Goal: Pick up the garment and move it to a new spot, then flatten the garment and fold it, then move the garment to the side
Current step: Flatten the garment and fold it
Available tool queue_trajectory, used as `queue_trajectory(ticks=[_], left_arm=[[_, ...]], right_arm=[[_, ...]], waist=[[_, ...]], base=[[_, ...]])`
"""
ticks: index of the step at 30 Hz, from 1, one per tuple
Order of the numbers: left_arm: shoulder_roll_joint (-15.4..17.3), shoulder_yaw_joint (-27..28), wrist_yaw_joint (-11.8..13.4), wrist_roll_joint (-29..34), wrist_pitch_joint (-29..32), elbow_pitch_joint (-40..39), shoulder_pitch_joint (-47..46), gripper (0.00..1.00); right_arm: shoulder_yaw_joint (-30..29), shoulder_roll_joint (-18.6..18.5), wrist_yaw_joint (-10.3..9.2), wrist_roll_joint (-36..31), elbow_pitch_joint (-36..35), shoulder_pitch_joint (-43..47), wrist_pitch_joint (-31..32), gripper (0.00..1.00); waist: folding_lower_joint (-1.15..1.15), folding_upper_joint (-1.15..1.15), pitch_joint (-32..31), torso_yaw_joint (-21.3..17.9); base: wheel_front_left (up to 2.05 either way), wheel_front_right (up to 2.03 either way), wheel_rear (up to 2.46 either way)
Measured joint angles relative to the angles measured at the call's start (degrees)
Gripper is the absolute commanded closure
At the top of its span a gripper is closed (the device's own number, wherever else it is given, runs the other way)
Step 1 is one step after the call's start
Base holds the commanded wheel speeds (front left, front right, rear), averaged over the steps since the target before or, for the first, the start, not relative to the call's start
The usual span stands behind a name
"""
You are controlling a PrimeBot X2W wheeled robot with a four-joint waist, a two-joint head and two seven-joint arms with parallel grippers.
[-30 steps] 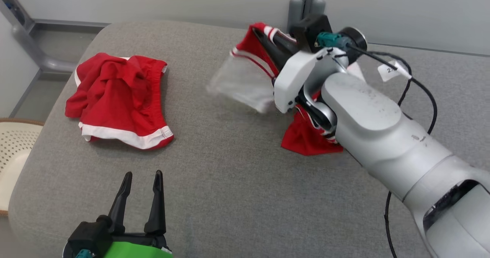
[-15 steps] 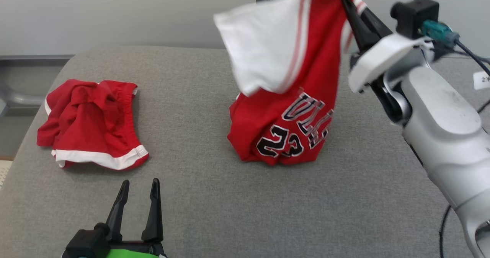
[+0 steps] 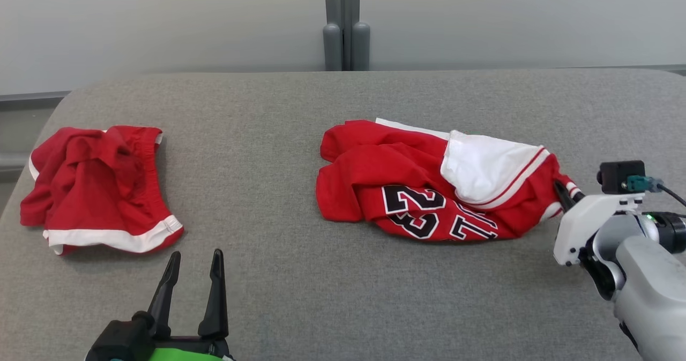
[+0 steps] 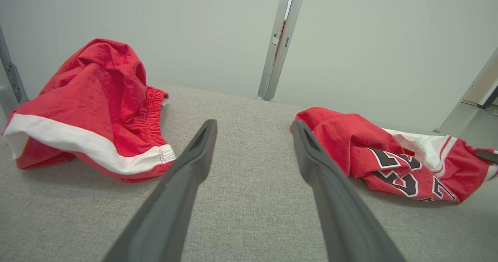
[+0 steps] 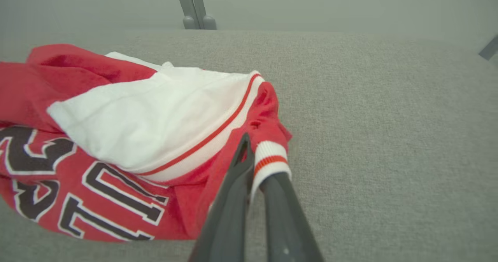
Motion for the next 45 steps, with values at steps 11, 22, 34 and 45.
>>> queue_trajectory(ticks=[11,22,34,45], left_arm=[[0.0,0.3,0.0,0.0,0.0,0.0,0.0,0.00],[0.0,0.7,0.0,-0.6,0.0,-0.2,0.1,0.00],[0.1,-0.7,0.0,0.2,0.0,-0.5,-1.8,0.00],[1.5,-2.3,0.0,0.7,0.0,-0.9,-4.4,0.00]], right_arm=[[-5.0,-1.5,0.00,-1.7,1.0,5.0,5.5,0.00],[-6.1,-7.8,0.01,0.7,-14.1,15.5,23.6,0.00],[-16.2,-3.4,0.01,-5.7,-28.7,8.8,30.7,0.00],[-16.8,-2.7,0.00,-7.5,-18.3,-3.0,31.9,0.00]], waist=[[0.00,0.00,-0.7,-2.8],[0.00,0.00,-1.2,-5.2],[0.00,0.00,2.6,-4.5],[0.00,0.00,8.6,0.7]], base=[[0.00,0.00,0.00],[0.00,0.00,0.00],[0.00,0.00,0.00],[0.00,0.00,0.00]])
